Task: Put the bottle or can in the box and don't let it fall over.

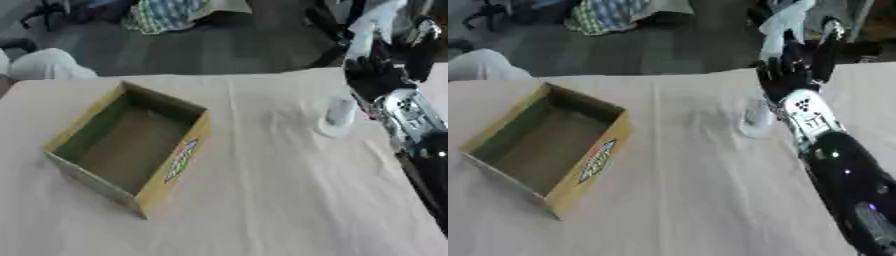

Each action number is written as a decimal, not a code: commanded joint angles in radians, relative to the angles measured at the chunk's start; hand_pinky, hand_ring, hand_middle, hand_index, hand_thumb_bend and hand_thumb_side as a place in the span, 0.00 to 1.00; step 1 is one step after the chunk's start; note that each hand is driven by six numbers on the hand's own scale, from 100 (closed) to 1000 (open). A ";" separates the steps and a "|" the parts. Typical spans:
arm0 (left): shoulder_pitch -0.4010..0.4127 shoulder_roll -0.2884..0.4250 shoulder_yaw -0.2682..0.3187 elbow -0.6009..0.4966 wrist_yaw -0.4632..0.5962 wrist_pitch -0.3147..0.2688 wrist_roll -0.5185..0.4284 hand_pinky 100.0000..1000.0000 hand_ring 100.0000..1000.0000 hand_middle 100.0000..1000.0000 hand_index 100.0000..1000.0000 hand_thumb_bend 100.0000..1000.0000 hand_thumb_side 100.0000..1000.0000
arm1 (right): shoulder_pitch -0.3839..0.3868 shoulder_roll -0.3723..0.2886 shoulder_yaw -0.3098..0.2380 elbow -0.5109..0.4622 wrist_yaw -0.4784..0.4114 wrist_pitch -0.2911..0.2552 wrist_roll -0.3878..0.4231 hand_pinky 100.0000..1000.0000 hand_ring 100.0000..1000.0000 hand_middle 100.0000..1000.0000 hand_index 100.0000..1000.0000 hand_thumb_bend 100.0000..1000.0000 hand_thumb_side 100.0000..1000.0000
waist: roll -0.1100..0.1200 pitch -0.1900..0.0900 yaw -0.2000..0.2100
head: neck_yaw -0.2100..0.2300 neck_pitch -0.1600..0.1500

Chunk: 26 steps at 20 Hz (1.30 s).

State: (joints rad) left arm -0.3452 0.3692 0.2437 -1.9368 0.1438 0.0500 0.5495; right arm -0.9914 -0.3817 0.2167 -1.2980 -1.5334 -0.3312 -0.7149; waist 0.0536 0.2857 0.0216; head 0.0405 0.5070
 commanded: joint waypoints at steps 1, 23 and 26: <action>-0.015 0.021 0.001 -0.023 0.004 -0.001 -0.005 0.95 0.83 1.00 0.86 0.10 0.87 | -0.037 -0.027 -0.001 0.007 -0.012 0.003 0.004 0.00 0.00 0.00 0.85 0.26 0.55 | -0.001 -0.013 0.004 | -0.005 -0.014; -0.014 0.025 0.001 -0.023 0.003 -0.004 -0.006 0.94 0.83 1.00 0.86 0.11 0.86 | -0.131 -0.045 -0.031 -0.104 -0.050 0.015 0.044 0.00 0.00 0.00 0.84 0.24 0.57 | -0.018 -0.028 0.011 | -0.012 0.007; -0.009 0.028 0.000 -0.022 0.002 -0.003 -0.006 0.94 0.83 1.00 0.86 0.11 0.86 | -0.168 -0.037 -0.036 -0.147 -0.034 0.032 0.035 0.00 0.00 0.00 0.84 0.23 0.57 | -0.021 -0.034 0.008 | -0.011 0.017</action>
State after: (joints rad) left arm -0.3500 0.3693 0.2384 -1.9422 0.1443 0.0477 0.5443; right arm -1.1291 -0.4007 0.1940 -1.4057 -1.5801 -0.3061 -0.6795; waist 0.0333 0.2786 0.0290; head 0.0260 0.5190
